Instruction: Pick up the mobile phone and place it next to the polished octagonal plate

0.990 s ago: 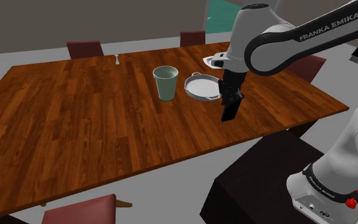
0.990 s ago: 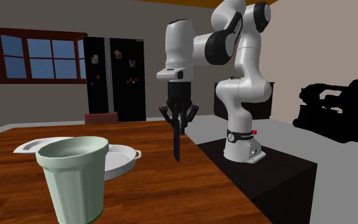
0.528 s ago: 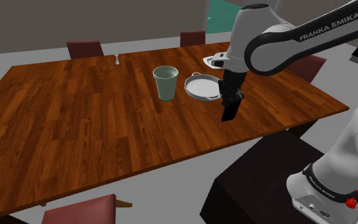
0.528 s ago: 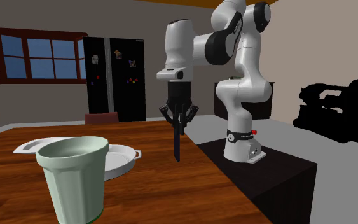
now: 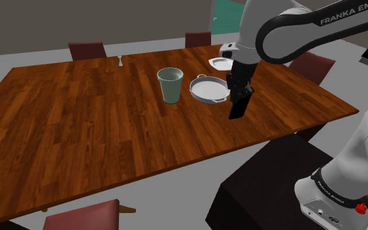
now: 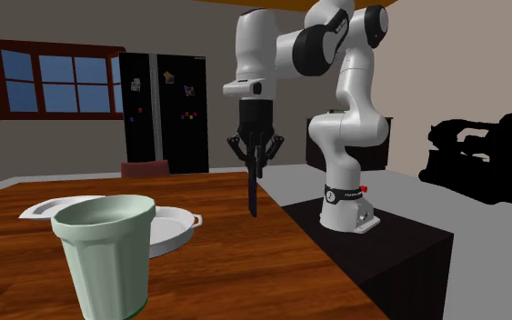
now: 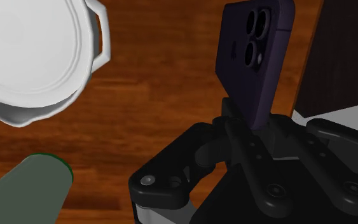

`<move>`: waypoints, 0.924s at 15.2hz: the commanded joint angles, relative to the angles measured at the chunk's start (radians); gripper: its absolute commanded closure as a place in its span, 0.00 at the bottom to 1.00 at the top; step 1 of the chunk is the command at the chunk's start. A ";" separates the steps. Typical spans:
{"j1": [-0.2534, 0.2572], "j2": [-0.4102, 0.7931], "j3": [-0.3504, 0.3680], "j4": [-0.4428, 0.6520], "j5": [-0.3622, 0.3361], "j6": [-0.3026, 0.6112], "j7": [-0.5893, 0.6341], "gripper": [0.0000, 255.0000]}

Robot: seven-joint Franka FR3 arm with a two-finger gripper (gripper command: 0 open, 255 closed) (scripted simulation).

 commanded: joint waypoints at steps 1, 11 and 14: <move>0.000 -0.017 0.003 0.017 0.000 -0.034 0.002 1.00; 0.001 -0.064 0.012 0.116 0.003 -0.180 0.002 1.00; 0.002 -0.073 0.015 0.150 0.004 -0.223 0.002 1.00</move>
